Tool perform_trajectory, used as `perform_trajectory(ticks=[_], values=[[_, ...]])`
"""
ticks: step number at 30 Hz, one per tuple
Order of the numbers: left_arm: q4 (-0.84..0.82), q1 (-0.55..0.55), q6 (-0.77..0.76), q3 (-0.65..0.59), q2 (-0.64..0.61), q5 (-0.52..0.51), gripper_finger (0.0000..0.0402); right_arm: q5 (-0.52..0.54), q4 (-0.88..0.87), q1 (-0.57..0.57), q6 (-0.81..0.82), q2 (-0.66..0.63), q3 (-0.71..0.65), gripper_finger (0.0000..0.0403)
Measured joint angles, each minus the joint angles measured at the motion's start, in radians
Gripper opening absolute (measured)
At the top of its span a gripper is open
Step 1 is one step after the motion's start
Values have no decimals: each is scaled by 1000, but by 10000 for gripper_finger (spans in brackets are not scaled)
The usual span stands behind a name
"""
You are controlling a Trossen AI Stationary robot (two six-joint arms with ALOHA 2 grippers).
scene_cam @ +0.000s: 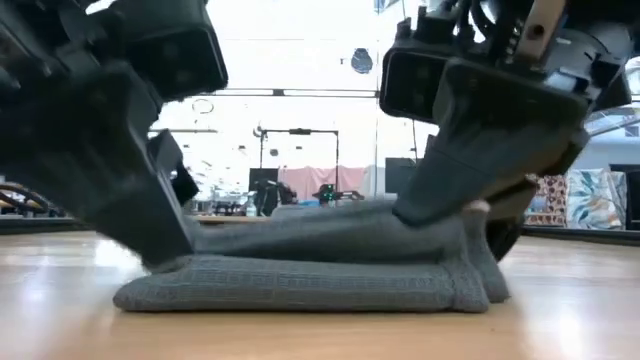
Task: Roll towel into tight, uniform cylinder
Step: Roll the towel
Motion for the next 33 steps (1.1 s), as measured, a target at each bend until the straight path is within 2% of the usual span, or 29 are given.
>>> perform_trajectory(ticks=[10,16,18,22,25,28,33], values=[[31,9,-33,2,42,28,11,21,-17,3,-11,9,0,14],[31,9,-58,0,43,27,11,42,-74,7,-127,-13,-2,79],[32,9,-58,0,43,28,11,93,-141,19,-185,-39,-2,107],[33,9,-65,0,44,28,11,264,-276,65,-319,-98,-2,164],[33,9,-79,-1,44,26,11,374,-282,123,-463,-131,-2,196],[34,9,-83,-1,44,24,11,428,-239,186,-582,-134,-2,207],[41,9,-85,-1,45,21,11,481,-118,239,-681,-109,-2,204]])
